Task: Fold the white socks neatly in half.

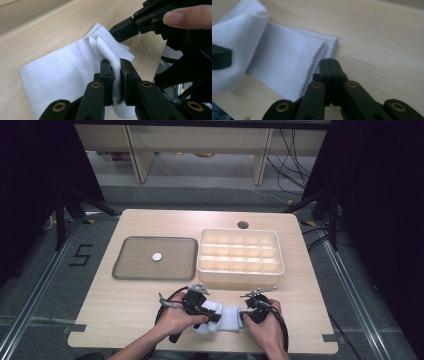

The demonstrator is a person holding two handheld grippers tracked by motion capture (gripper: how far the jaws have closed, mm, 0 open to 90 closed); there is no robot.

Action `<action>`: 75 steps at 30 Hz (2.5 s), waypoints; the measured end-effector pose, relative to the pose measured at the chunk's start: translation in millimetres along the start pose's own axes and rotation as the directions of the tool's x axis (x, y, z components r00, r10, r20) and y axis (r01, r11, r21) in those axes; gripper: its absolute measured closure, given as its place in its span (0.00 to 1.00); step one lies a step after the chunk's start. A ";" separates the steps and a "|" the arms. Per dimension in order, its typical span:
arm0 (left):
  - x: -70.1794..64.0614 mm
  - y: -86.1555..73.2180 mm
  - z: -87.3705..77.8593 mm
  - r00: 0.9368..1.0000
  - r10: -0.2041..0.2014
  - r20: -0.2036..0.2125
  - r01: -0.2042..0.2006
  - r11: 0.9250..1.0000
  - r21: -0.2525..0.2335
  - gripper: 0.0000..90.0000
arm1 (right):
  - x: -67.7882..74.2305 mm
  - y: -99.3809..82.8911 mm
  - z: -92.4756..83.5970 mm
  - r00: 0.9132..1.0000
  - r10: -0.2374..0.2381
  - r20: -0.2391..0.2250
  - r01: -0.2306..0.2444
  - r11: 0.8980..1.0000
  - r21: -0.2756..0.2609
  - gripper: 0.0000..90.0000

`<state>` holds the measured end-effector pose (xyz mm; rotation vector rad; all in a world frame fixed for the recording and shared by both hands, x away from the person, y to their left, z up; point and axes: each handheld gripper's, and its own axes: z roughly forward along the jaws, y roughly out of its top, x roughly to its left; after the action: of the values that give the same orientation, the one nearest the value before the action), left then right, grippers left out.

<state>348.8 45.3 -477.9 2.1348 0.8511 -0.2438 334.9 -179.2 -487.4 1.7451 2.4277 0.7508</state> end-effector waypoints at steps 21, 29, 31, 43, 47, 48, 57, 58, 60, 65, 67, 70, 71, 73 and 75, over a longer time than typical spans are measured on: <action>0.1 3.6 4.5 1.000 0.002 -0.003 -0.002 1.000 0.002 0.90 | 5.9 -1.5 2.2 1.000 -0.017 -0.012 0.016 1.000 -0.009 1.00; -0.3 4.1 7.7 1.000 0.002 -0.009 -0.002 1.000 0.008 0.90 | 7.5 -1.6 2.7 1.000 -0.024 -0.011 0.024 1.000 -0.002 1.00; -0.3 4.8 8.1 1.000 0.000 -0.014 0.000 1.000 0.011 0.90 | 7.4 -1.6 2.7 1.000 -0.024 -0.013 0.024 1.000 -0.003 1.00; 2.8 4.2 13.4 0.999 0.005 -0.033 -0.004 1.000 0.014 0.85 | 4.5 -3.5 2.3 1.000 -0.020 -0.021 0.019 1.000 -0.006 1.00; 4.4 3.1 17.1 1.000 -0.007 -0.026 0.006 1.000 -0.017 0.82 | 2.1 -5.0 1.5 0.999 -0.036 -0.035 0.036 0.999 -0.018 0.99; 4.8 3.4 18.0 1.000 -0.004 -0.024 0.003 1.000 -0.018 0.82 | 1.9 -5.5 1.2 0.999 -0.041 -0.032 0.041 0.999 -0.014 0.99; 1.7 7.7 11.5 1.000 -0.011 -0.009 0.010 0.997 -0.076 0.72 | 4.6 -6.9 -0.3 1.000 -0.010 -0.029 0.010 1.000 -0.016 0.98; 1.3 8.9 9.3 1.000 -0.012 -0.003 0.012 0.996 -0.086 0.71 | 4.6 -7.1 -0.5 0.999 -0.014 -0.031 0.014 1.000 -0.019 0.98; 1.0 9.5 7.0 1.000 -0.003 -0.011 0.002 0.995 -0.098 0.71 | 2.2 -8.3 -0.9 0.999 -0.047 -0.026 0.046 0.999 -0.026 0.97; 1.1 7.6 -2.6 1.000 0.015 -0.013 -0.016 0.997 -0.080 0.79 | 3.0 -10.2 -2.7 0.998 -0.052 -0.037 0.050 0.998 -0.033 0.97; 1.5 4.3 0.3 1.000 0.017 -0.001 -0.017 0.999 -0.044 0.84 | 3.8 -10.6 -2.4 0.999 -0.039 -0.037 0.038 0.999 -0.037 0.98; -0.9 -0.1 8.7 1.000 0.020 0.009 -0.019 1.000 -0.012 0.88 | 4.0 -11.3 -3.1 0.998 -0.057 -0.038 0.056 0.998 -0.042 0.99; -2.1 -0.9 12.0 1.000 0.018 0.021 -0.017 1.000 -0.013 0.89 | 5.5 -10.9 -4.2 0.998 -0.044 -0.040 0.042 0.998 -0.044 0.99; -2.9 -1.7 17.2 0.999 0.022 0.027 -0.021 1.000 -0.014 0.89 | 6.7 -10.0 -5.4 0.999 -0.034 -0.035 0.033 0.998 -0.049 1.00; -2.3 -1.8 19.0 0.999 0.028 0.028 -0.028 1.000 -0.005 0.90 | 6.9 -9.4 -6.6 0.999 -0.045 -0.023 0.044 0.997 -0.058 1.00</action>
<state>348.0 30.8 -490.5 2.1326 0.8048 -0.2563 322.0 -177.6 -483.9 1.6657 2.4263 0.8329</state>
